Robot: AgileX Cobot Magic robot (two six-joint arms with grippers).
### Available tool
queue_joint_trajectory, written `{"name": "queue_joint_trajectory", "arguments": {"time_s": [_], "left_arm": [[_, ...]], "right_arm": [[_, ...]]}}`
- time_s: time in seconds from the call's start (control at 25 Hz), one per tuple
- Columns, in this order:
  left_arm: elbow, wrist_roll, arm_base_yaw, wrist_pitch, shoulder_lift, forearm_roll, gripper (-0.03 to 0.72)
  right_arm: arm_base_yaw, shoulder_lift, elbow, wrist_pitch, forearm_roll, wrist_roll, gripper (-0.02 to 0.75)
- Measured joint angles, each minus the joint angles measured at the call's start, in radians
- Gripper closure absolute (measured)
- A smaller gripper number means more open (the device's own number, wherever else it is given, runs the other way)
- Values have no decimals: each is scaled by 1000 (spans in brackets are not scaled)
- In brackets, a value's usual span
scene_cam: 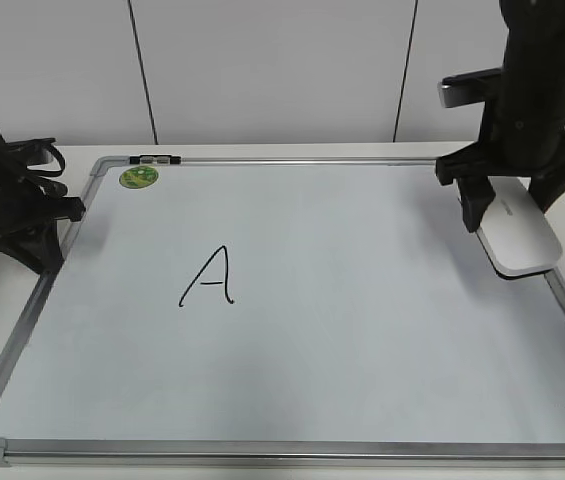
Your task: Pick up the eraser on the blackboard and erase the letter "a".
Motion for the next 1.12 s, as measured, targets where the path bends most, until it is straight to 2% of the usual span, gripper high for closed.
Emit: {"name": "queue_joint_trajectory", "arguments": {"time_s": [0.2,0.52,0.84,1.12], "left_arm": [[0,0,0,0,0,-1,580],[0,0,0,1,0,-2,580],[0,0,0,2,0,-2,580],[0,0,0,2,0,-3,580]], "right_arm": [[-61,0,53,-3,8,-12,216],[-168,0,70,-7,99,-109,216],[-185,3,71,-9,130,-153,216],[-194,102,69,-14,139,-161,216]]}}
